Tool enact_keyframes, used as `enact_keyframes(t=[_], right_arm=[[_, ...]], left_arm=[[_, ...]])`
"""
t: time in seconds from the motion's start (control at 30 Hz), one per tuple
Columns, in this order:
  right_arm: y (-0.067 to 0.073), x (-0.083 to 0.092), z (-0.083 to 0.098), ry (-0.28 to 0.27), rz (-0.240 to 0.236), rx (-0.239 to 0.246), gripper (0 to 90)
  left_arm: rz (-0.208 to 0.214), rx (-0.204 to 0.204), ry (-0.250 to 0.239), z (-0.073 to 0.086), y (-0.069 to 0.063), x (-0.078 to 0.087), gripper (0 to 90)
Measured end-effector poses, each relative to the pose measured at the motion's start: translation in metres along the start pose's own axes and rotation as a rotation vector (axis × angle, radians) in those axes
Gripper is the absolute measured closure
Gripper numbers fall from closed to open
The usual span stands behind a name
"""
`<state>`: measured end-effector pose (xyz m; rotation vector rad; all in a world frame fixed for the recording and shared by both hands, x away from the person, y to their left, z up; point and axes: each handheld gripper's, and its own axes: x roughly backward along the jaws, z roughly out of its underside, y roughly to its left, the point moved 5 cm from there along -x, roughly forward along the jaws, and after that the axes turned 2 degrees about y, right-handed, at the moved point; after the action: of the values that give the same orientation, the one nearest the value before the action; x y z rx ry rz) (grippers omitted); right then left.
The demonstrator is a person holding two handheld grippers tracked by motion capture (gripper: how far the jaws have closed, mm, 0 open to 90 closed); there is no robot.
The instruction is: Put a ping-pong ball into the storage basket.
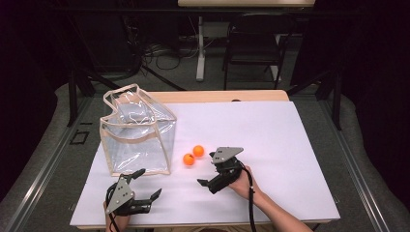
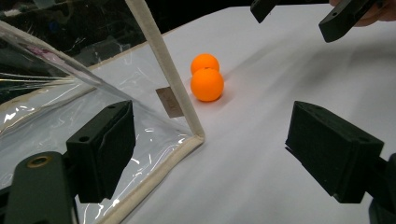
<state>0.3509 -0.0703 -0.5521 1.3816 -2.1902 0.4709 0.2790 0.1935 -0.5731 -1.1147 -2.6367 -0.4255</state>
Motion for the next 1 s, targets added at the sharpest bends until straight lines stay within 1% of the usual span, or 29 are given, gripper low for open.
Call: enact_keyframes(t=[0.27, 0.43, 0.53, 0.63, 0.83, 0.93, 1.0], right_arm=[[0.002, -0.008, -0.008, -0.005, -0.009, 0.009, 0.0], [0.002, -0.012, -0.012, -0.011, -0.005, 0.012, 0.0], [0.001, -0.014, -0.015, -0.016, -0.008, 0.017, 0.0], [0.0, -0.018, -0.019, -0.02, -0.012, 0.013, 0.0], [-0.001, -0.024, -0.024, -0.023, -0.009, 0.018, 0.0], [-0.002, -0.026, -0.025, -0.022, -0.01, 0.02, 0.0], [-0.003, -0.031, -0.025, -0.014, -0.011, 0.024, 0.0]], left_arm=[[0.003, -0.004, 0.003, 0.0, 0.0, -0.001, 15.7], [0.002, 0.0, 0.001, 0.0, 0.0, 0.0, 15.7], [0.003, -0.005, 0.004, 0.0, 0.001, 0.0, 15.7], [0.0, 0.003, -0.001, 0.0, 0.0, 0.0, 15.7], [0.002, 0.004, -0.001, 0.0, 0.0, 0.0, 15.7], [0.002, 0.004, -0.001, 0.0, 0.0, 0.0, 15.7], [0.002, 0.004, 0.0, 0.0, 0.0, 0.0, 15.7]])
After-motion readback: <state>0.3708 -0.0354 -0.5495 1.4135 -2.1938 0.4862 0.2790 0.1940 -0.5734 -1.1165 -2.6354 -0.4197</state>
